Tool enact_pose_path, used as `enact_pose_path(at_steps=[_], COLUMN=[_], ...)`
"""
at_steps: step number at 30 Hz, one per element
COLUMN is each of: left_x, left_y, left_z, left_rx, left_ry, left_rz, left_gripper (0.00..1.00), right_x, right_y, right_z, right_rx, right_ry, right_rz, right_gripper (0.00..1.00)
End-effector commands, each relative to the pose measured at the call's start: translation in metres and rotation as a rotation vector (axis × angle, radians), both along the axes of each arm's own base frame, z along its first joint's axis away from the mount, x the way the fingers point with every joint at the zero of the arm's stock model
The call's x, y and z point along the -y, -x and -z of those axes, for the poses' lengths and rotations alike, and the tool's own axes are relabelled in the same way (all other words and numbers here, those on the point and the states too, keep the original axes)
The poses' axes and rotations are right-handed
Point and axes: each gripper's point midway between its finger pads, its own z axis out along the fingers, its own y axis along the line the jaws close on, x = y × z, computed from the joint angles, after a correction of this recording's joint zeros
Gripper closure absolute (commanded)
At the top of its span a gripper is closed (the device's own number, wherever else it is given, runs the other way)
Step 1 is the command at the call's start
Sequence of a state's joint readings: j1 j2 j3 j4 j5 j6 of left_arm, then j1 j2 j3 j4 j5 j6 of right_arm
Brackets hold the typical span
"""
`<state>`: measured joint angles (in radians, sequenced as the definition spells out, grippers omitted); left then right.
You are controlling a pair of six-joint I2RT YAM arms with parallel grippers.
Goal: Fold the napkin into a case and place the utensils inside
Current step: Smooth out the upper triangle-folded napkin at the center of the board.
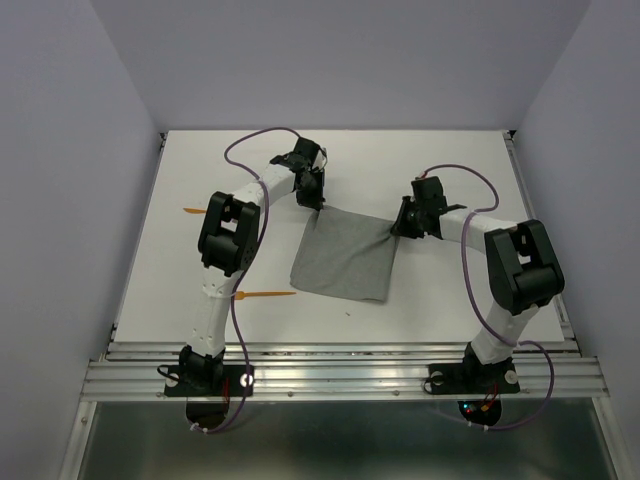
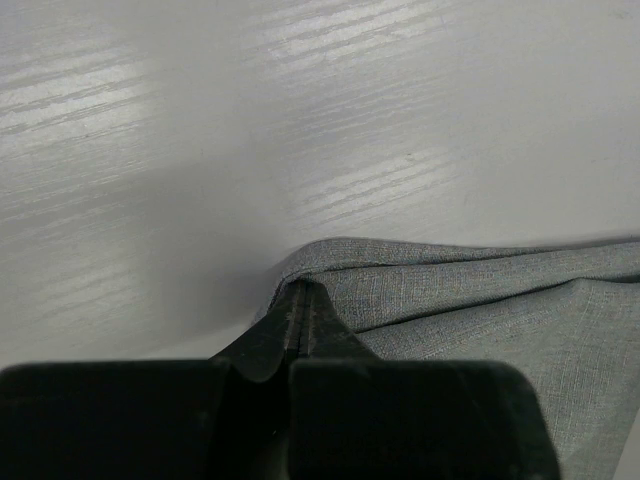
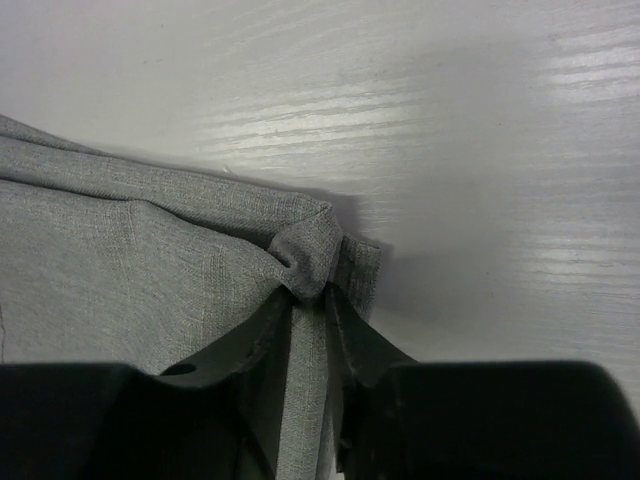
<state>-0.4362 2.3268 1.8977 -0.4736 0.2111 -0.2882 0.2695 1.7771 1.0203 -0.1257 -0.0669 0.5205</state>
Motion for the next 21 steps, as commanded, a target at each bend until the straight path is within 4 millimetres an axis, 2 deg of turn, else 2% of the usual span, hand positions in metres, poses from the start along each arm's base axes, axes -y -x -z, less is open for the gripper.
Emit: enact_pose_path(at_steps=[1, 2, 8, 17, 21], left_x=[-0.013, -0.013, -0.014, -0.013, -0.012], left_y=[0.004, 0.004, 0.006, 0.006, 0.007], left_z=[-0.007, -0.007, -0.005, -0.007, -0.007], left_rx=[0.006, 0.005, -0.001, 0.002, 0.003], left_ry=[-0.036, -0.037, -0.036, -0.035, -0.033], left_rz=[0.003, 0.004, 0.004, 0.006, 0.008], left_gripper=[1.00, 1.00, 1.00, 1.00, 1.00], right_x=[-0.001, 0.000, 0.007, 0.012, 0.014], right_y=[-0.017, -0.020, -0.026, -0.035, -0.042], right_z=[-0.026, -0.039, -0.058, -0.035, -0.033], right_rx=[0.101, 0.144, 0.187, 0.124, 0.126], right_ry=[-0.009, -0.014, -0.033, -0.033, -0.026], right_rz=[0.025, 0.034, 0.080, 0.119, 0.149], right_gripper=[0.67, 0.65, 0.63, 0.64, 0.65])
